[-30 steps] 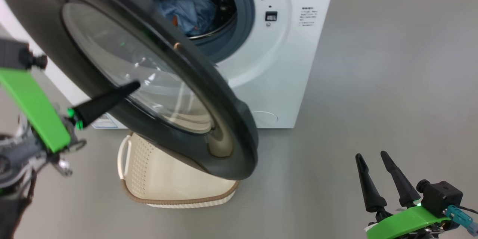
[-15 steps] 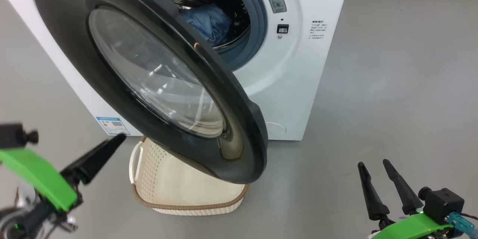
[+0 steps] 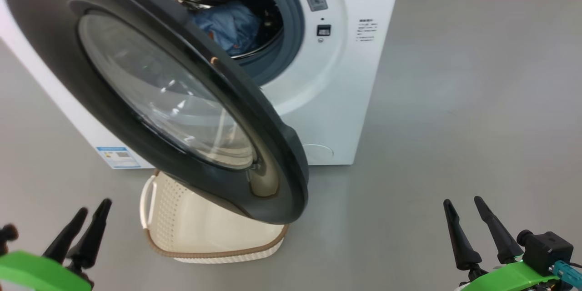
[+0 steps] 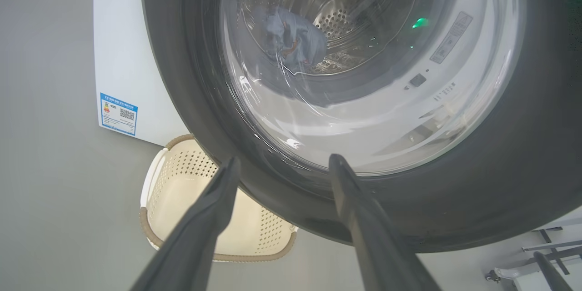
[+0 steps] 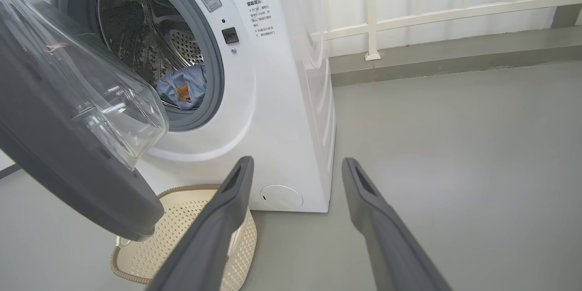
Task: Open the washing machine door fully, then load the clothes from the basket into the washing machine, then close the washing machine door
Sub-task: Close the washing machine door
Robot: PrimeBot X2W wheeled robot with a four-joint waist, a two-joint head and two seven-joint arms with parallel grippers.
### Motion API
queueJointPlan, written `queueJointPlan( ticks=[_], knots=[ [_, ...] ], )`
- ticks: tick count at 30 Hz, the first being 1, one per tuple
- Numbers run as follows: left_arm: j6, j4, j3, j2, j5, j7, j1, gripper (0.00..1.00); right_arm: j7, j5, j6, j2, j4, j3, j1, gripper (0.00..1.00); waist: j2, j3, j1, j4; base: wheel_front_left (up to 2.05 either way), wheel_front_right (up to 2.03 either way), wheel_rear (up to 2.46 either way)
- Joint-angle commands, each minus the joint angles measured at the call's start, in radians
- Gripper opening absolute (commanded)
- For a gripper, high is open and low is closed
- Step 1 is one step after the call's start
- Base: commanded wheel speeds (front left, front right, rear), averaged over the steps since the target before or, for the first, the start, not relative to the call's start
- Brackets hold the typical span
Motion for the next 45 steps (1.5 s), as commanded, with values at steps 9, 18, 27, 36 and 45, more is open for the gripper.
queueJointPlan(
  ticks=[9, 18, 27, 36, 45],
  knots=[
    [-0.003, 0.086, -0.005, 0.033, 0.119, -0.185, 0.000, 1.00, -0.005, 0.001, 0.002, -0.014, -0.020, 0.009, -0.033, 1.00, 0.0000, 0.020, 0.0000, -0.066, 0.00, 0.00, 0.00],
    [-0.003, 0.089, 0.221, -0.168, 0.450, -0.187, 0.075, 1.00, -0.005, 0.001, 0.002, -0.015, -0.015, 0.005, -0.044, 1.00, 0.0000, 0.019, 0.0000, -0.106, 0.00, 0.00, 0.00],
    [-0.003, 0.051, 0.330, -0.290, 0.687, -0.187, 0.129, 1.00, -0.005, 0.001, 0.002, -0.018, -0.016, -0.004, -0.042, 1.00, 0.0000, 0.005, 0.0000, -0.114, 0.00, 0.00, 0.00],
    [-0.003, 0.004, 0.393, -0.391, 0.860, -0.187, 0.162, 1.00, -0.005, 0.001, 0.002, -0.018, -0.020, -0.012, -0.034, 1.00, 0.0000, 0.003, 0.0000, -0.112, 0.00, 0.00, 0.00],
    [-0.003, 0.013, 0.424, -0.439, 0.943, -0.187, 0.176, 1.00, -0.005, 0.001, 0.002, -0.013, -0.020, -0.012, -0.041, 1.00, 0.0000, 0.019, 0.0000, -0.110, 0.00, 0.00, 0.00]
  ],
)
